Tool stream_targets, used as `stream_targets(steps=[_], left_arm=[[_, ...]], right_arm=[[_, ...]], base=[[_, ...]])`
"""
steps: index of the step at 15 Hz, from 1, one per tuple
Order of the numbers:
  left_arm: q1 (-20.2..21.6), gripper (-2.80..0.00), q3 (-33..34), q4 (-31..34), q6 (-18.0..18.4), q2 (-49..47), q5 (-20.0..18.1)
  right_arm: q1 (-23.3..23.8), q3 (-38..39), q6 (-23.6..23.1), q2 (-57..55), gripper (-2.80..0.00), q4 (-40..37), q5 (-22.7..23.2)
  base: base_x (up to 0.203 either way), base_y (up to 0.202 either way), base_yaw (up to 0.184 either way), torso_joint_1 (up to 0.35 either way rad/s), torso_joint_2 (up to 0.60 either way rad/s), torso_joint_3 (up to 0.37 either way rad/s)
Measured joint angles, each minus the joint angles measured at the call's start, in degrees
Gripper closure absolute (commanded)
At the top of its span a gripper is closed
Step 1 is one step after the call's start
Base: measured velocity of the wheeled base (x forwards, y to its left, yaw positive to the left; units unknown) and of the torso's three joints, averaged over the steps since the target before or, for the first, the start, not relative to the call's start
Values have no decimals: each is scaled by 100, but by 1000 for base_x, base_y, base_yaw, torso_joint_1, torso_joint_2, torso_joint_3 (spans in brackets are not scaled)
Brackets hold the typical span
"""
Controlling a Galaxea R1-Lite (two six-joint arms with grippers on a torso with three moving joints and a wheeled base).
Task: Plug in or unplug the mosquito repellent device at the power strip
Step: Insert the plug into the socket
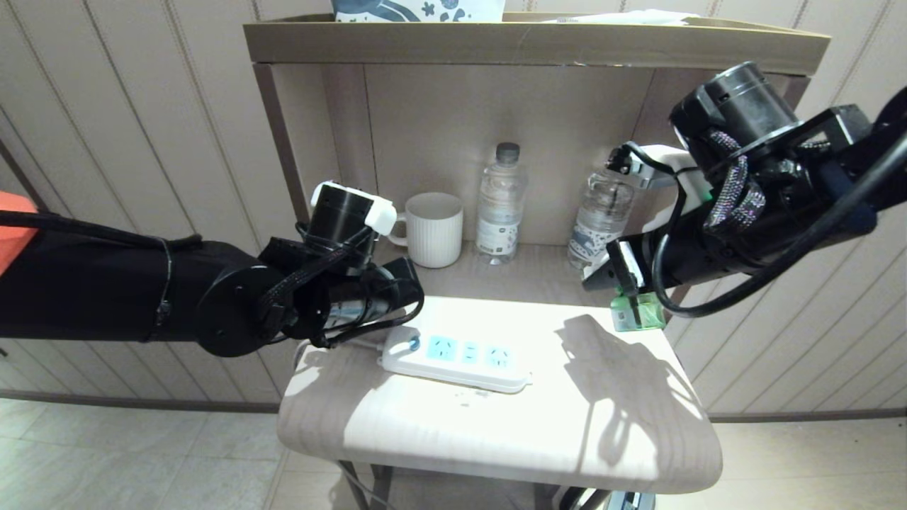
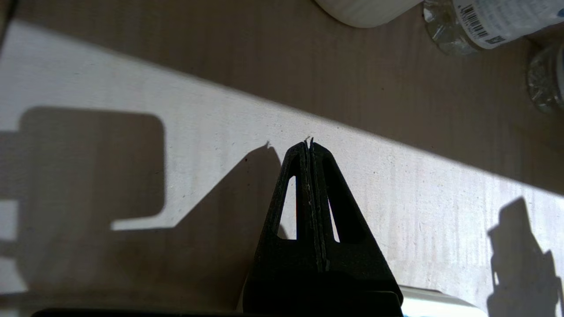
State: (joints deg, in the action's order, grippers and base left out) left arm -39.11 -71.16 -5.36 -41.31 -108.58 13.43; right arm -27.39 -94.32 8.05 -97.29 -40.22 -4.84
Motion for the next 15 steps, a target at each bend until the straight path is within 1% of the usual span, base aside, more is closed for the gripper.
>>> stream_targets(steps=[5, 7, 15], left_arm=[[-9, 0, -287, -63, 6, -420, -9], [-6, 0, -303, -66, 10, -527, -4], [-2, 0, 150, -89, 132, -341, 0]], right_arm=[[6, -13, 0, -92, 0, 9, -1], [9, -13, 0, -122, 0, 15, -5], [6, -13, -9, -159, 0, 34, -6]], base=[[0, 0, 0, 0, 0, 0], [0, 0, 0, 0, 0, 0], [0, 0, 0, 0, 0, 0]])
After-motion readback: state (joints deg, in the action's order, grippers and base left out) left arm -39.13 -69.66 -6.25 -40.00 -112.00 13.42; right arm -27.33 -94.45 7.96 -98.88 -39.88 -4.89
